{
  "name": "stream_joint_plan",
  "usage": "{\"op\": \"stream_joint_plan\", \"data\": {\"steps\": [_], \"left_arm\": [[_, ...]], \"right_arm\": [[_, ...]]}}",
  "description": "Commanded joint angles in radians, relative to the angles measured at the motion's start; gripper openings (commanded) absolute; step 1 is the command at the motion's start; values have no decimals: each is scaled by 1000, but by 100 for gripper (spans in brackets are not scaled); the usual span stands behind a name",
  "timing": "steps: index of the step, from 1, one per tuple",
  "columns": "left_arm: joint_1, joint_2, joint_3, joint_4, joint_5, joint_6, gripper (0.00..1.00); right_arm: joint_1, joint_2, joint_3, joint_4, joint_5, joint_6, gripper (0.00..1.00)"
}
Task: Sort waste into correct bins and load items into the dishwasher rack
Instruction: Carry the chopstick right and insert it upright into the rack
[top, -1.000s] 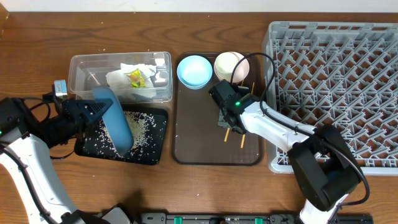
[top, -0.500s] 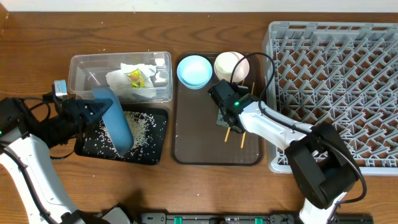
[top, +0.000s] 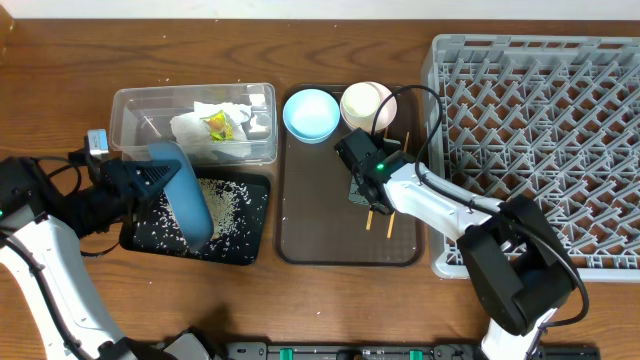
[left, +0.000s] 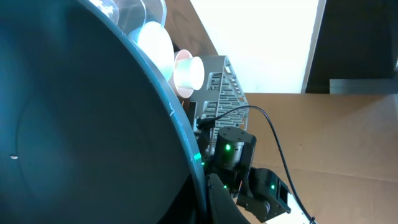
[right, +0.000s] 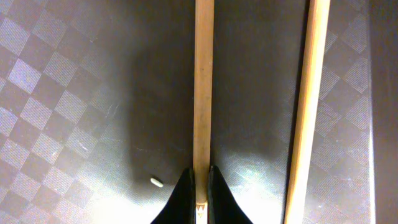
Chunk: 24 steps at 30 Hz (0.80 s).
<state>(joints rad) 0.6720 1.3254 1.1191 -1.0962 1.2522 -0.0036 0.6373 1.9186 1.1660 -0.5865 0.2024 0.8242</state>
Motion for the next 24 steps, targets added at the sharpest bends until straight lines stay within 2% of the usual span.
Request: {"op": "stream_joint_plan", "data": {"steps": [1,5,14,19,24], "left_arm": [[-4,-16,33,-2,14,-1,7],[-4,-16,33,-2,14,-2,6],[-4,-23,34,-2,14,-27,6],[-21,-54,34,-2,13,-29,6],[-114,-108,34,14,-130,-93,6]], "right_arm": [[10,-4,-2,-12,3,6,1],[-8,-76,-1,-26,4,-22,1],[-66,-393,-1,-178,13,-22,1],[-145,-562,-1,-279,19,-105,1],[-274,-670,-1,-368,27,-163,1]]}}
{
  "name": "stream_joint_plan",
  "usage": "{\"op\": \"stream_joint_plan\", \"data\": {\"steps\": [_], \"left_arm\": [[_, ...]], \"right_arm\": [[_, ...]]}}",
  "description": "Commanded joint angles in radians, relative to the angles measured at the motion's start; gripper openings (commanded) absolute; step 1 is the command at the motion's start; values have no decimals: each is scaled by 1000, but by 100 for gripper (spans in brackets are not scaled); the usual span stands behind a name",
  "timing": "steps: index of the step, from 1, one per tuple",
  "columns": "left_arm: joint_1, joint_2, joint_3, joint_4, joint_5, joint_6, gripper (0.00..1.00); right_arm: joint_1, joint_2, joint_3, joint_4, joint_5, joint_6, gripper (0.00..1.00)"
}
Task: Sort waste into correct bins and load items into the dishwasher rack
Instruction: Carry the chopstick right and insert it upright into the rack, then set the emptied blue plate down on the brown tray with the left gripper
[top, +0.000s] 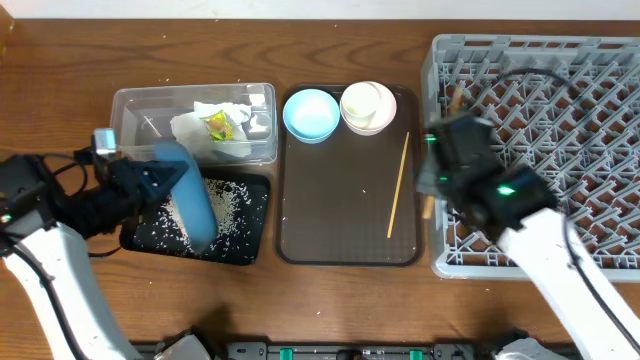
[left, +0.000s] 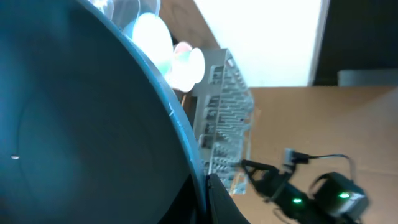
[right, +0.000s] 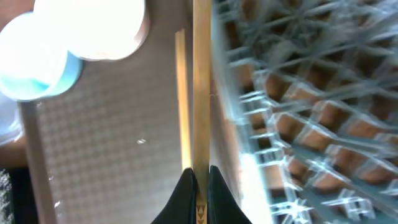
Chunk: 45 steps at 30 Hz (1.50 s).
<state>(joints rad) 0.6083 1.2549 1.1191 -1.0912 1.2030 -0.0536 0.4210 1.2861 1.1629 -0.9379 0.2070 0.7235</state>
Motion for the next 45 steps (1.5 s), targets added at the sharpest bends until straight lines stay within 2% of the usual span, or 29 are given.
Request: {"op": "stream_joint_plan", "data": {"steps": [1,5,9,17,21,28,36,45], "left_arm": [[-77,-47,34,17,-104,-57,6],[-237,-84,34,80,-211,-157,6],[-448,-100,34,154,-393,-267,6],[-843,-86,33,253,-781,-413,6],[-988,-49,32,271,-937,-450,6],[-1143,84,32,341,-987,-454,6],[-1221,219,32,428,-988,-457,6],[-1230,284,32,499,-986,-462,6]], "right_arm": [[-87,-51,2,-23,22,-85,1],[-182,-76,2,-30,3,-197,1],[-236,-73,2,-19,-47,-358,1],[-301,-71,2,-12,-141,-523,1],[-306,-69,2,13,-174,-630,1],[-306,-52,1,26,-285,-773,1],[-306,-2,1,23,-287,-778,1],[-306,100,1,22,-286,-777,4]]}}
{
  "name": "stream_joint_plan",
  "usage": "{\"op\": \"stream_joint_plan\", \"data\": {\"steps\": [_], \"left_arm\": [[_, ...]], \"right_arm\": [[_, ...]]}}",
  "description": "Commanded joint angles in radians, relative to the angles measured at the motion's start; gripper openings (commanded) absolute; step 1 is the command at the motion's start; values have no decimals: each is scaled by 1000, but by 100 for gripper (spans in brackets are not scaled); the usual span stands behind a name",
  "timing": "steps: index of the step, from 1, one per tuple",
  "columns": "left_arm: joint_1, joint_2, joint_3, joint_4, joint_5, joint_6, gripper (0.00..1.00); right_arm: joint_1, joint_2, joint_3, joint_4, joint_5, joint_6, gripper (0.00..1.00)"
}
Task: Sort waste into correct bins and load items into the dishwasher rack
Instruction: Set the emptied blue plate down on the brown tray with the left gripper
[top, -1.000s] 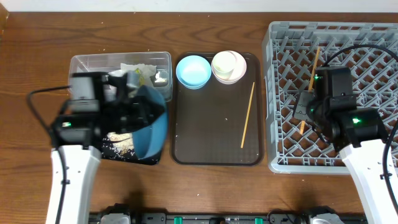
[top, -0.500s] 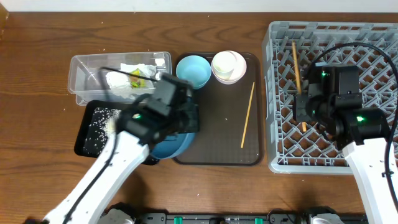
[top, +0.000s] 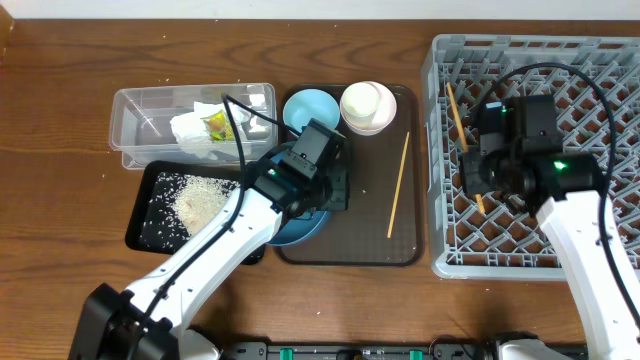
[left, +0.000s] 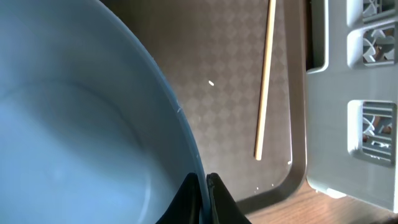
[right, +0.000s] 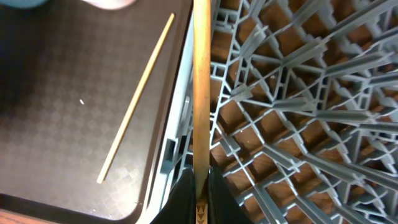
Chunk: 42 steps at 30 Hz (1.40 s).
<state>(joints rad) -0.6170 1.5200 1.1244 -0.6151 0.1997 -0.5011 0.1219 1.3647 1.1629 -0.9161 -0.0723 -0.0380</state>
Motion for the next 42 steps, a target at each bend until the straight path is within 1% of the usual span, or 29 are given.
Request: {"op": "stream_joint_plan", "data": {"steps": [1,5,18,28,36,42], "left_arm": [[-6,20,27,35,16,-14,6],[-8,20,27,72,16,-14,6],[-8,-9,39,70,8,11,6],[-11,-83,94,13,0,14,6],[-87,-69,93,19,-15,14,6],[-140,-10,92,28,-115,14,6]], "right_arm": [[-6,29,1,0,-7,-16,4],[-6,41,1,0,-7,-16,3],[-6,41,1,6,-7,-8,4],[-6,41,1,7,-7,0,4],[-6,41,1,7,-7,0,4],[-6,41,1,7,-7,15,4]]}}
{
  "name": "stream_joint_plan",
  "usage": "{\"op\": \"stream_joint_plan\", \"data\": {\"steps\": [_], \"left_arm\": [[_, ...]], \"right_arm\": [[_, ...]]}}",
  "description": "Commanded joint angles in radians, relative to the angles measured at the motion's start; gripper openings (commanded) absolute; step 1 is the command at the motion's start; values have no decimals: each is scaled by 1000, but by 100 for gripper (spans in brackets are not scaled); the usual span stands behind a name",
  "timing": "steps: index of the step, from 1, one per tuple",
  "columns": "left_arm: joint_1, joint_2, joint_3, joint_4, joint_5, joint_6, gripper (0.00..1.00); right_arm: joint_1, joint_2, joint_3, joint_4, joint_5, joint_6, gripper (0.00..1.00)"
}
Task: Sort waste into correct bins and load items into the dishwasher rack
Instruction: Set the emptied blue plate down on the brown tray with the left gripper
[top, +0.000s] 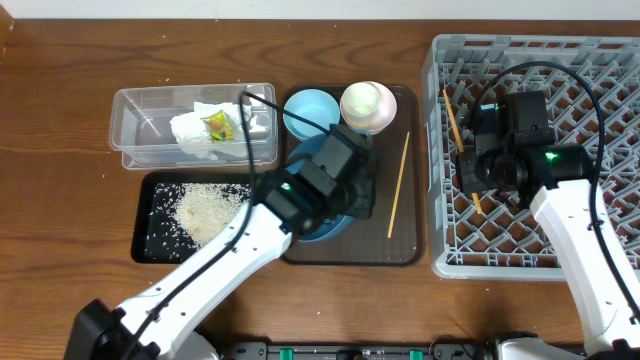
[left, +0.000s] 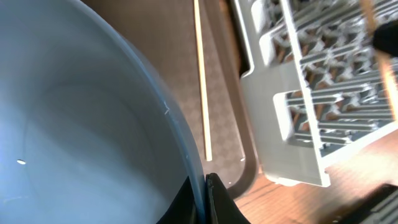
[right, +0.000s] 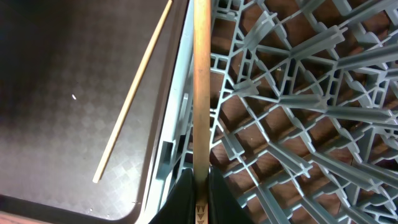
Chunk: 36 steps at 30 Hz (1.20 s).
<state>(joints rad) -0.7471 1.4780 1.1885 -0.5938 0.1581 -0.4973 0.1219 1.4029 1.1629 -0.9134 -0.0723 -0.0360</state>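
My left gripper (left: 200, 186) is shut on the rim of a large blue bowl (left: 81, 124), held over the brown tray (top: 300, 245). The overhead view shows that bowl (top: 322, 226) under the left arm. My right gripper (right: 200, 186) is shut on a wooden chopstick (right: 201, 87), which hangs over the left side of the grey dishwasher rack (top: 560, 235). A second chopstick (top: 397, 185) lies on the tray's right part. A small blue bowl (top: 308, 110) and a cream cup (top: 367, 104) stand at the tray's far end.
A clear bin (top: 140, 125) with tissue and a wrapper stands at the back left. In front of it lies a black tray (top: 150, 240) with spilled rice. The rack's left wall (right: 171, 155) rises right beside the brown tray.
My left gripper has carried the big blue bowl a little to the right over the brown tray, nearer the rack. The right gripper and its chopstick have barely shifted over the rack.
First the left gripper held the blue bowl tipped over the black rice tray while the right gripper was shut on a chopstick on the brown tray. Then the chopstick was at the rack's edge. Later the bowl hung over the brown tray, the chopstick over the rack.
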Motion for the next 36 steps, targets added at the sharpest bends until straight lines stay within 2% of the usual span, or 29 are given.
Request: {"op": "stream_joint_plan", "data": {"steps": [1,5,11,21,26,31,36], "left_arm": [[-11,39,28,11,-73,10,6],[-11,52,28,29,-74,15,6],[-11,54,26,59,-73,17,6],[-11,100,26,68,-73,18,8],[-11,85,32,100,-73,39,36],[-9,46,39,112,-74,59,58],[-9,1,39,106,-112,63,60]], "right_arm": [[-6,3,1,4,-7,13,4],[-6,3,1,4,-7,18,5],[-6,3,1,5,-7,110,10],[-6,31,1,5,-7,144,8],[-6,34,1,10,-7,144,8],[-6,10,33,14,-11,167,13],[2,-37,117,-57,-163,171,16]]}}
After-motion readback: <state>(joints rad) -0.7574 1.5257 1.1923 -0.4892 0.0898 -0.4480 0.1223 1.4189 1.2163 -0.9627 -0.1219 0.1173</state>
